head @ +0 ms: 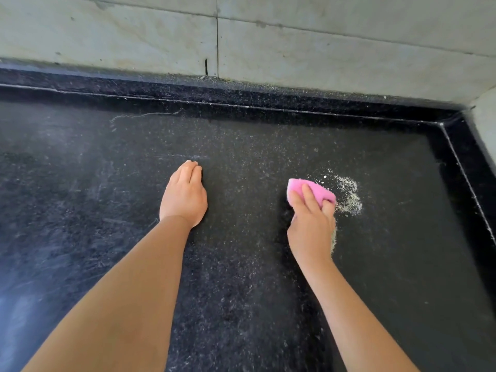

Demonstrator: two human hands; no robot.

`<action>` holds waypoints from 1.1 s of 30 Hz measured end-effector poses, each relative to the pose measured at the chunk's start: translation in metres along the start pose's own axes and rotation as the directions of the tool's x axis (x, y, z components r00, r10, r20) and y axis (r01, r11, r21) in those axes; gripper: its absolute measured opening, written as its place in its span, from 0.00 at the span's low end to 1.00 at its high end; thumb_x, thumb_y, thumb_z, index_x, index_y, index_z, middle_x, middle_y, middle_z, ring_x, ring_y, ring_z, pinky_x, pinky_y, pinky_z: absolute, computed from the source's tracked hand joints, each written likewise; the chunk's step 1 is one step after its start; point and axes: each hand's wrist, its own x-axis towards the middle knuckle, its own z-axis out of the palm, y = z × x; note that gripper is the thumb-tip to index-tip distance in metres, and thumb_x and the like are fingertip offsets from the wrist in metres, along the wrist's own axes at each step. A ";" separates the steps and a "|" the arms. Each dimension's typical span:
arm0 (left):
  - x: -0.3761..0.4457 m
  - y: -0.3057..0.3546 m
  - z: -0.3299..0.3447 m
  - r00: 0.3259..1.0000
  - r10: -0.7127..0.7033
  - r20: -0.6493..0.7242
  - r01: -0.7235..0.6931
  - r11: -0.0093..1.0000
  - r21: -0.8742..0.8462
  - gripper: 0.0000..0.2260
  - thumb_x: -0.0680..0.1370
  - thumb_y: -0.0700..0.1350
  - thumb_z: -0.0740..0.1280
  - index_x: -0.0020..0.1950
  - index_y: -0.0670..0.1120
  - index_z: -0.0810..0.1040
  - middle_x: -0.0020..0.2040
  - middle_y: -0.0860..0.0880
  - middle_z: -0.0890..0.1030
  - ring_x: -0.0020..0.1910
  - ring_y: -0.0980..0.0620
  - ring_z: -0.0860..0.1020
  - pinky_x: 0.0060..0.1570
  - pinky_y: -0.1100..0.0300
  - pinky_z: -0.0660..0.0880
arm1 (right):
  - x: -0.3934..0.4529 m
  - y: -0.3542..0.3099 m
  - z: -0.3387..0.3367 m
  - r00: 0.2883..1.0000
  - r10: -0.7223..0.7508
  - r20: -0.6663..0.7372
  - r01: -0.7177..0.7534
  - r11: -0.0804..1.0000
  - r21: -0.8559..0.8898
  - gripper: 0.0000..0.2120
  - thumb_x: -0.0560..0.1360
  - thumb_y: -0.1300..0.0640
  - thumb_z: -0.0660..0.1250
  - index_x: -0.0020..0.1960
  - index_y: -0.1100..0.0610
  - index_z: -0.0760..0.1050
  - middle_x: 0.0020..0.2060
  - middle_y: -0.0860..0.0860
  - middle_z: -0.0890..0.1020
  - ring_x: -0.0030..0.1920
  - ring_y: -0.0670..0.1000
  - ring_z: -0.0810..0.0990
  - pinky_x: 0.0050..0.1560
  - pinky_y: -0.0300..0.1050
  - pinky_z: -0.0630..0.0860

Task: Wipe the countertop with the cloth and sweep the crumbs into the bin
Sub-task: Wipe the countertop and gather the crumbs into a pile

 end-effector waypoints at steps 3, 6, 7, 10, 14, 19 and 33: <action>0.001 -0.001 0.001 1.000 -0.005 0.004 0.005 1.000 0.003 0.19 0.80 0.39 0.52 0.71 0.37 0.60 0.73 0.42 0.60 0.73 0.45 0.55 0.71 0.57 0.50 | -0.024 -0.018 0.002 0.968 -0.232 -0.097 0.231 0.973 -0.023 0.31 0.54 0.73 0.74 0.55 0.56 0.79 0.56 0.54 0.80 0.48 0.62 0.73 0.37 0.51 0.76; 0.001 -0.001 0.001 1.000 -0.001 -0.004 0.001 1.000 0.005 0.19 0.80 0.38 0.53 0.70 0.36 0.62 0.72 0.42 0.61 0.72 0.45 0.56 0.71 0.56 0.52 | -0.062 -0.033 0.017 0.941 -0.339 0.020 0.340 0.940 -0.043 0.35 0.48 0.65 0.79 0.54 0.52 0.80 0.54 0.50 0.82 0.49 0.57 0.71 0.30 0.43 0.74; 0.001 -0.001 0.002 1.000 0.001 -0.007 -0.001 1.000 0.006 0.18 0.80 0.38 0.53 0.70 0.36 0.62 0.72 0.41 0.61 0.72 0.44 0.56 0.71 0.56 0.52 | -0.070 -0.030 0.022 0.934 -0.355 0.038 0.357 0.932 -0.058 0.35 0.47 0.64 0.80 0.54 0.52 0.80 0.53 0.50 0.82 0.49 0.56 0.68 0.30 0.43 0.74; 0.002 -0.002 0.002 1.000 0.018 -0.019 -0.018 1.000 0.003 0.18 0.79 0.37 0.54 0.69 0.35 0.63 0.71 0.40 0.62 0.72 0.43 0.57 0.71 0.55 0.52 | -0.069 -0.006 0.025 0.939 -0.342 0.025 0.343 0.935 -0.093 0.35 0.46 0.67 0.78 0.53 0.55 0.81 0.53 0.52 0.82 0.47 0.55 0.66 0.30 0.44 0.74; 0.001 -0.003 0.004 0.999 0.030 -0.026 -0.030 0.999 0.014 0.18 0.79 0.37 0.54 0.69 0.35 0.63 0.71 0.40 0.63 0.71 0.43 0.57 0.71 0.55 0.53 | -0.036 0.030 0.015 0.981 -0.191 -0.029 0.186 0.974 -0.132 0.34 0.46 0.73 0.77 0.51 0.57 0.81 0.52 0.54 0.82 0.44 0.59 0.71 0.30 0.47 0.74; 0.001 -0.003 0.006 1.000 0.020 -0.022 -0.019 1.000 0.024 0.18 0.80 0.38 0.54 0.70 0.35 0.62 0.72 0.40 0.62 0.72 0.43 0.57 0.70 0.56 0.51 | -0.046 0.043 0.003 0.928 -0.298 -0.223 0.295 0.954 -0.048 0.28 0.56 0.75 0.69 0.54 0.57 0.79 0.53 0.54 0.82 0.45 0.55 0.64 0.33 0.50 0.73; -0.007 0.009 -0.004 0.998 0.063 -0.011 -0.060 0.981 0.183 0.15 0.78 0.36 0.53 0.65 0.34 0.65 0.69 0.39 0.65 0.70 0.42 0.60 0.69 0.51 0.56 | -0.016 0.082 0.003 0.827 -0.557 -0.080 0.543 0.827 -0.147 0.26 0.59 0.73 0.59 0.53 0.57 0.80 0.52 0.53 0.82 0.43 0.54 0.62 0.30 0.47 0.72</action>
